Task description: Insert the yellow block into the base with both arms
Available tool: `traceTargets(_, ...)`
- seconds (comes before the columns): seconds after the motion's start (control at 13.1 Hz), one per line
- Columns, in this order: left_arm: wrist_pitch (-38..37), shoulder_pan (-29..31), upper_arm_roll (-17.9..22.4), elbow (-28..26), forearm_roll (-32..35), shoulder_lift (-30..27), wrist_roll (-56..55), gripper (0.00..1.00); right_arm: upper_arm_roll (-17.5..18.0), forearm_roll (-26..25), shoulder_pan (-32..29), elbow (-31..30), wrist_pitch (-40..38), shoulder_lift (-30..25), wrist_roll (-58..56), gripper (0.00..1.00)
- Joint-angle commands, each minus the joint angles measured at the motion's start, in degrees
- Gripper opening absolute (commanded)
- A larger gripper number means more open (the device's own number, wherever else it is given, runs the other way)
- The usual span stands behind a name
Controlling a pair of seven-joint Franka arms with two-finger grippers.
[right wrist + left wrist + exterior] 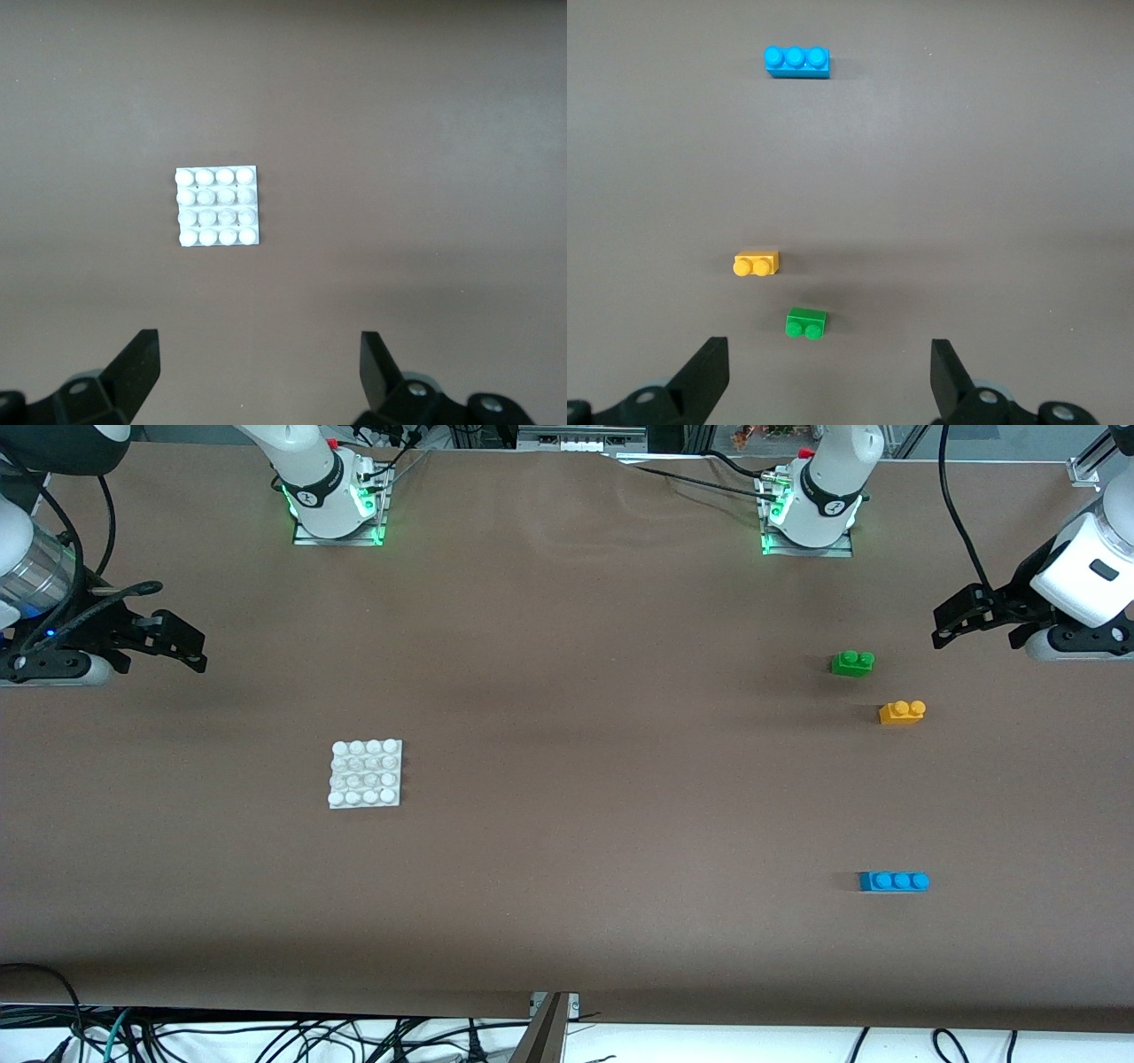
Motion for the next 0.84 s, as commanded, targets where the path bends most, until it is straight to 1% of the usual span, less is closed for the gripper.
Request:
traceTargets(0.0,-1.33,0.41,-0.21,1.09,-1.03,0.01,1.16,1.0,0.3,-0.56,-0.16,1.31,0.26,0.93,-0.11,1.0)
traceTargets(0.23,-1.33,0.5,0.14,1.09,-1.11,0.01,1.16,1.0,0.3,-0.74,0.02,1.31,2.02,1.98,-0.11,1.0)
traceTargets(0.38,-1.33,0.5,0.14,1.09,-1.11,0.01,1.16,1.0,0.56,-1.96,0.19,1.31,2.46,2.24,-0.11,1.0)
traceTargets(0.61,-1.42,0.59,0.14,1.09,-1.11,0.01,1.16,1.0,0.74,-1.8,0.28,1.31,2.9,2.33,-0.03,1.0)
traceTargets(0.76,-1.33,0.68,0.14,1.09,-1.11,0.01,1.16,1.0,0.74,-1.53,0.28,1.31,5.44,3.9,-0.29,1.0)
